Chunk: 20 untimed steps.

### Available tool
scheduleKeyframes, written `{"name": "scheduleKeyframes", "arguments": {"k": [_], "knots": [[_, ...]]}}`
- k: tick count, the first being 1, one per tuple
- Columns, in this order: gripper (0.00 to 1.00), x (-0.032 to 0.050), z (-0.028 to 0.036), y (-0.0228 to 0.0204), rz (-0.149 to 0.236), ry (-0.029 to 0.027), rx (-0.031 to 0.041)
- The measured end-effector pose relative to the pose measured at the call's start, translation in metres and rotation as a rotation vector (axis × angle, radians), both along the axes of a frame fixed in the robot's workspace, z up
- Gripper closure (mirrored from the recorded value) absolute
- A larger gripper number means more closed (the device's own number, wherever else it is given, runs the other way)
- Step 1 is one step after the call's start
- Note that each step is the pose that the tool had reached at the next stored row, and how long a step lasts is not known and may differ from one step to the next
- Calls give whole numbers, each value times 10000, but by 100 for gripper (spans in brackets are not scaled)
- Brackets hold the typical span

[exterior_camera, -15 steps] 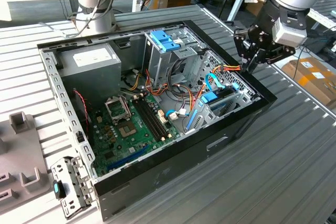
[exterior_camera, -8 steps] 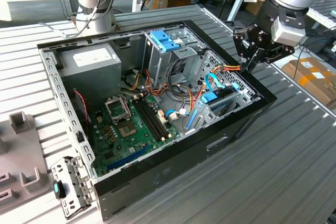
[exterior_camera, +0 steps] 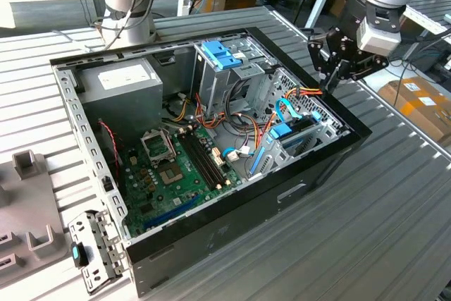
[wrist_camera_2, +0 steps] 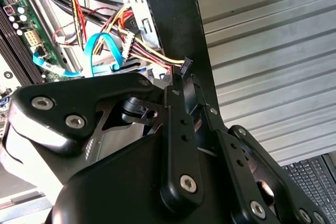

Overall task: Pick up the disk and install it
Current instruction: 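Insert the second disk wire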

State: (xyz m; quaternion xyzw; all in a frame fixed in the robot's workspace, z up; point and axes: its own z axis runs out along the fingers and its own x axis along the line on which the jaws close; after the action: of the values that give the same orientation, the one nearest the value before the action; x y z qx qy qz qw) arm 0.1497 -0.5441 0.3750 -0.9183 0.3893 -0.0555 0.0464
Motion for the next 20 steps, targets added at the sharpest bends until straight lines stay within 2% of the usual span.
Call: {"name": "scheduleKeyframes", "arguments": {"k": [4,9,13,15,17,20], "knots": [[76,10,-21,7,-1,0,-4],[76,39,-41,51,0,0,-76],[76,59,-61,86,-1,0,-195],[76,66,-79,98,-2,0,-299],[76,67,-85,101,-1,0,-318],[76,67,-88,103,-1,0,-391]]}}
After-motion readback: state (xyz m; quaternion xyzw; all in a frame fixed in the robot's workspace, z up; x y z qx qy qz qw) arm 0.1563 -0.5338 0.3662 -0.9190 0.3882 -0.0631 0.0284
